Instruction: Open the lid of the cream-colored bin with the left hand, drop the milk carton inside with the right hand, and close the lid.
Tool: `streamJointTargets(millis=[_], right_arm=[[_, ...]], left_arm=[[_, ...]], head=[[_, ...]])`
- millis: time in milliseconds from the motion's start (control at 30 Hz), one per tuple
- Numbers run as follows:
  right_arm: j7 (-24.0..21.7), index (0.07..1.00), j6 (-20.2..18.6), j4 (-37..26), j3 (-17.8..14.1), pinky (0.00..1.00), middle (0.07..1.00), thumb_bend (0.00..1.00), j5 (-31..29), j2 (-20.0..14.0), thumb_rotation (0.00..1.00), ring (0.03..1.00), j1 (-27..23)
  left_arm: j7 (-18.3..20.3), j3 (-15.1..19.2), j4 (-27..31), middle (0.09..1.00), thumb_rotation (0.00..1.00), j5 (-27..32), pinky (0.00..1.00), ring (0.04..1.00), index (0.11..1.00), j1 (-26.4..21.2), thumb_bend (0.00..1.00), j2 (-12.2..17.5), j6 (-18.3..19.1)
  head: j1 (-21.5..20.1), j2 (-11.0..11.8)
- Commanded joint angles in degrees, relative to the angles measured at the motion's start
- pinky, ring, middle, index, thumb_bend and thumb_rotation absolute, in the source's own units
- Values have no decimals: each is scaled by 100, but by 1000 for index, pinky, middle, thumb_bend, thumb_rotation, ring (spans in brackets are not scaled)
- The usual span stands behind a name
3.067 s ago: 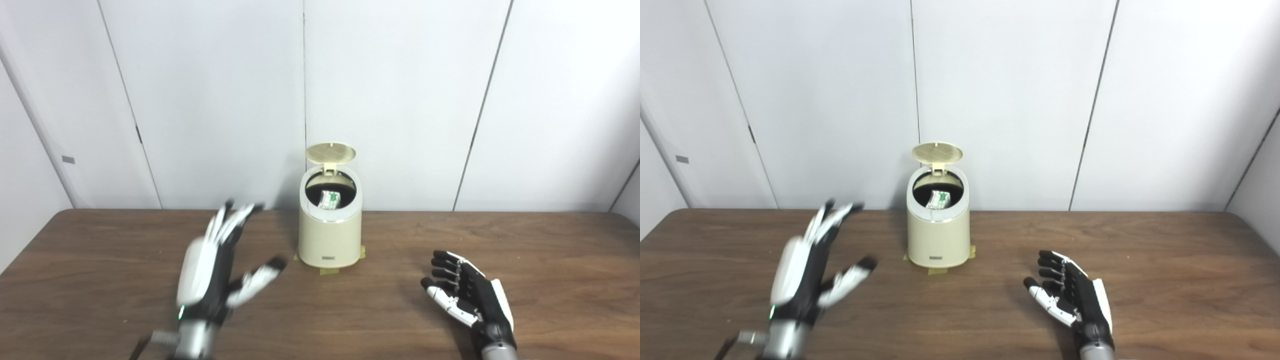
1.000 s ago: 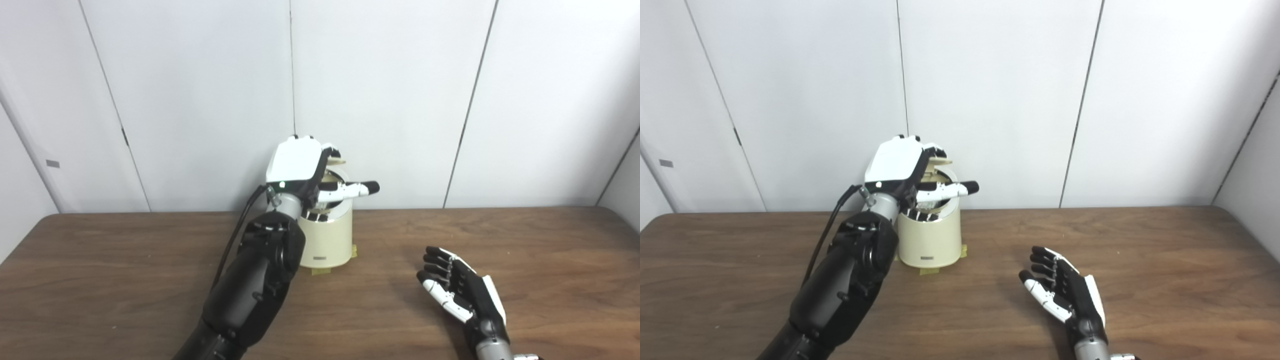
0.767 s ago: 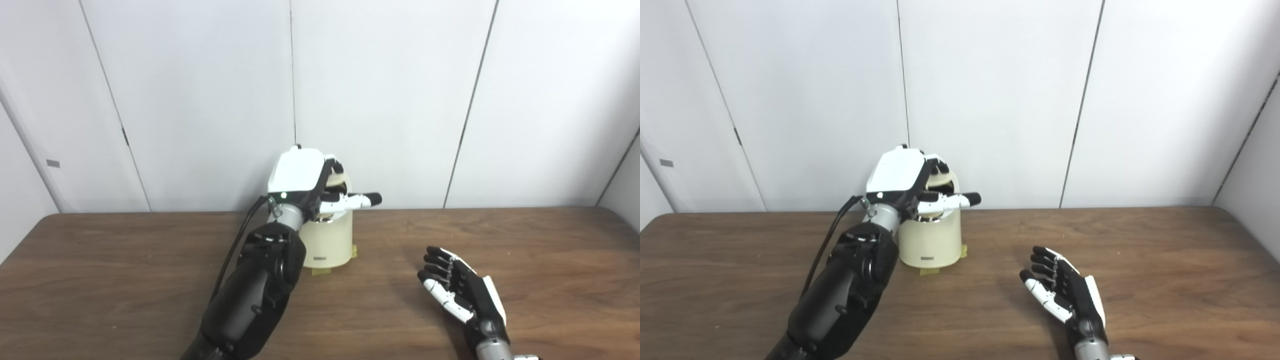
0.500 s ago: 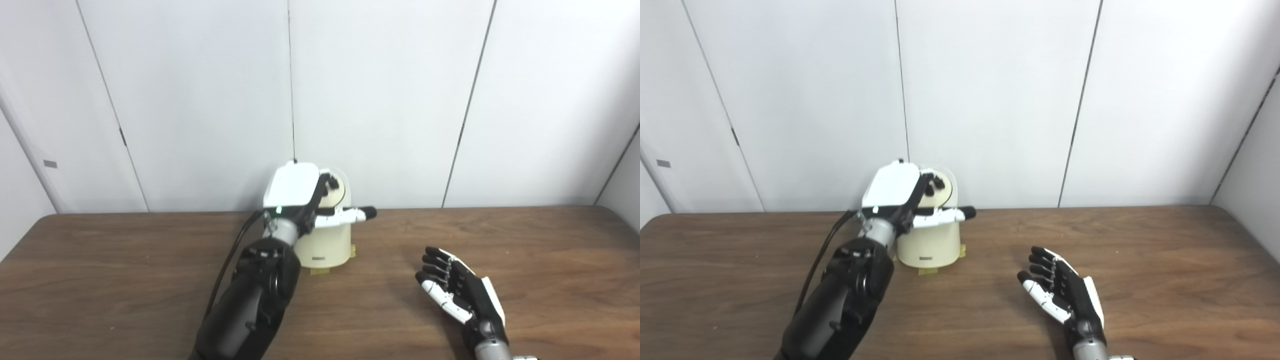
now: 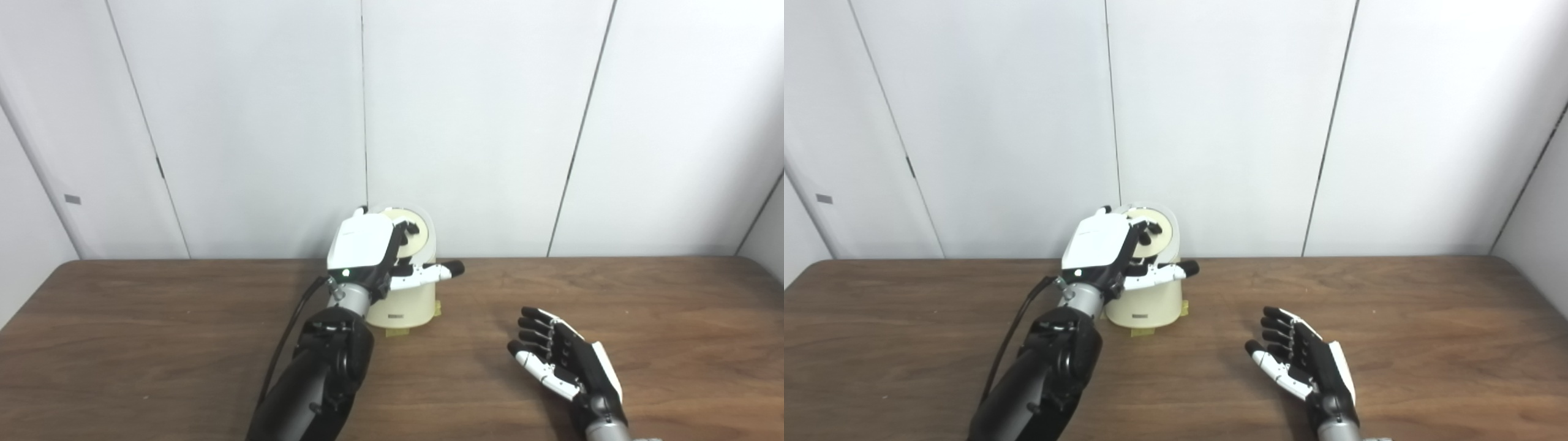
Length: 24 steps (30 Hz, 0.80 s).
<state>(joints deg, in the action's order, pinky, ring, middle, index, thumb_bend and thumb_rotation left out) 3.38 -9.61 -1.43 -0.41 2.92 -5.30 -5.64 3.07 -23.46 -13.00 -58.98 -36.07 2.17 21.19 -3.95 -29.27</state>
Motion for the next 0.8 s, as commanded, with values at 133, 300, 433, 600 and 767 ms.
streamJointTargets(millis=[133, 300, 433, 600, 767], right_arm=[[-164, 743, -137, -122, 80, 682, 752, 300, -5, 17, 246, 738, 6], [-183, 753, -239, -142, 121, 692, 759, 298, 67, -17, 282, 746, -5], [-174, 742, -239, -170, 166, 691, 750, 296, 163, -30, 271, 736, 12], [-169, 738, -199, -132, 181, 684, 750, 294, 216, -27, 281, 732, 12], [-135, 736, -207, -138, 214, 682, 746, 296, 324, -12, 274, 730, 6]], left_arm=[[-30, -92, -918, 795, 935, 415, 1000, 912, 765, 181, 956, 34, -94], [-425, -35, -774, 788, 916, 653, 1000, 892, 758, 262, 905, 112, -397], [-758, 6, -350, 752, 831, 1006, 1000, 829, 753, 353, 760, 224, -1125], [-1126, 51, 293, 707, 762, 1049, 889, 777, 719, 387, 660, 182, -1493], [-1254, 98, 735, 715, 703, 1063, 851, 782, 716, 361, 557, 90, -1580]], head=[[6, -20], [-13, -8], [5, -24], [-1, -23], [-4, -17]])
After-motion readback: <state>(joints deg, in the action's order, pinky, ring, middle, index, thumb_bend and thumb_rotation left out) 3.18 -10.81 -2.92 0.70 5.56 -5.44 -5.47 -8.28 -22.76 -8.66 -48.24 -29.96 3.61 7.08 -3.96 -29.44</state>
